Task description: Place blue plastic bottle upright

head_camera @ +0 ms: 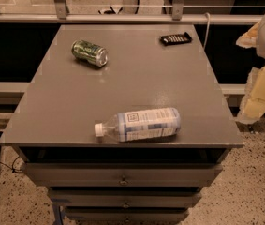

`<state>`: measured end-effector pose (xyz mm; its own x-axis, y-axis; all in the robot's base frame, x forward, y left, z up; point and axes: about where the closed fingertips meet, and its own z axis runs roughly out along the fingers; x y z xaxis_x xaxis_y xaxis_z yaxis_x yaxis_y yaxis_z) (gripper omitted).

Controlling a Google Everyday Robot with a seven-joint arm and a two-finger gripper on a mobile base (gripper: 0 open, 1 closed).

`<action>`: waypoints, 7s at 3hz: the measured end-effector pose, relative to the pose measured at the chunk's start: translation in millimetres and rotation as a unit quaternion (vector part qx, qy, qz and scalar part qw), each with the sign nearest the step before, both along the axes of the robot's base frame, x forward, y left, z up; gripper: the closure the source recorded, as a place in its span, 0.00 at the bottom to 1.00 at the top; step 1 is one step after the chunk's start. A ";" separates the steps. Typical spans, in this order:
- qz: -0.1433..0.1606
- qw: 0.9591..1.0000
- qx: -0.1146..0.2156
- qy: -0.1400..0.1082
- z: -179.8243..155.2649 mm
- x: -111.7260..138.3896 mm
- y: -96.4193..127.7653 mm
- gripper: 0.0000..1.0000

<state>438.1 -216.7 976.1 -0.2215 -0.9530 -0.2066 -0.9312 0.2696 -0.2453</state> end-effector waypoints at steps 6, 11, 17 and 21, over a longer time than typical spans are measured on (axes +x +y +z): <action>0.108 0.987 0.109 0.040 -62.7 -11.5 199.4 0.00; 0.152 0.987 0.033 0.046 -138.4 -1.8 228.1 0.49; 0.124 0.869 0.477 0.055 41.8 58.0 313.8 1.00; 0.134 0.742 0.656 0.028 61.1 34.8 346.8 1.00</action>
Offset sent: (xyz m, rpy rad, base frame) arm 0.0121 0.0165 -0.0069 0.0507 0.0119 0.0100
